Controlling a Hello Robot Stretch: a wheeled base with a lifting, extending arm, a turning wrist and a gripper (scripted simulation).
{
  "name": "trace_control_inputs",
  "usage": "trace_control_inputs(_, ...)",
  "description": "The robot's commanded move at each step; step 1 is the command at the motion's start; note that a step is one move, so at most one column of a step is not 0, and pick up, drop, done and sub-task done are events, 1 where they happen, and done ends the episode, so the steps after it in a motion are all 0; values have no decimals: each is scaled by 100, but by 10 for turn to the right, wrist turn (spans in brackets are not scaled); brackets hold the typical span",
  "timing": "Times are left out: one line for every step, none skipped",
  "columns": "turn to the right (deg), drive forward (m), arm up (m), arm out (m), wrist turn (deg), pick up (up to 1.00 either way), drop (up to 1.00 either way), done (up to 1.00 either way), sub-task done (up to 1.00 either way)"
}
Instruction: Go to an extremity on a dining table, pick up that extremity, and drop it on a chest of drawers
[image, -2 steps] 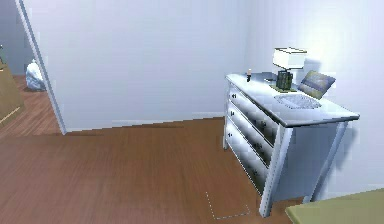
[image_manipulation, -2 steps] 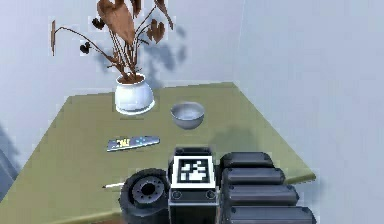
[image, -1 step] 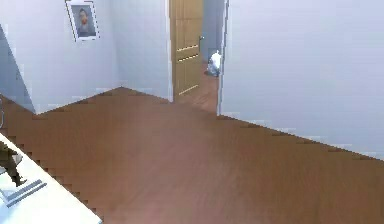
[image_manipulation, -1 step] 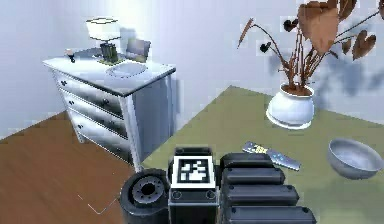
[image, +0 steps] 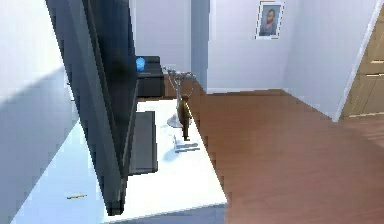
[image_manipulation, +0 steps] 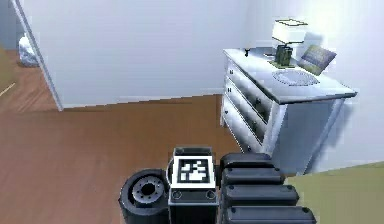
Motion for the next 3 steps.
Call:
trace_control_inputs(-90,0,0,0,0,0,0,0,0)
trace_control_inputs(0,5,0,0,0,0,0,0,0)
trace_control_inputs(450,0,0,0,0,0,0,0,0)
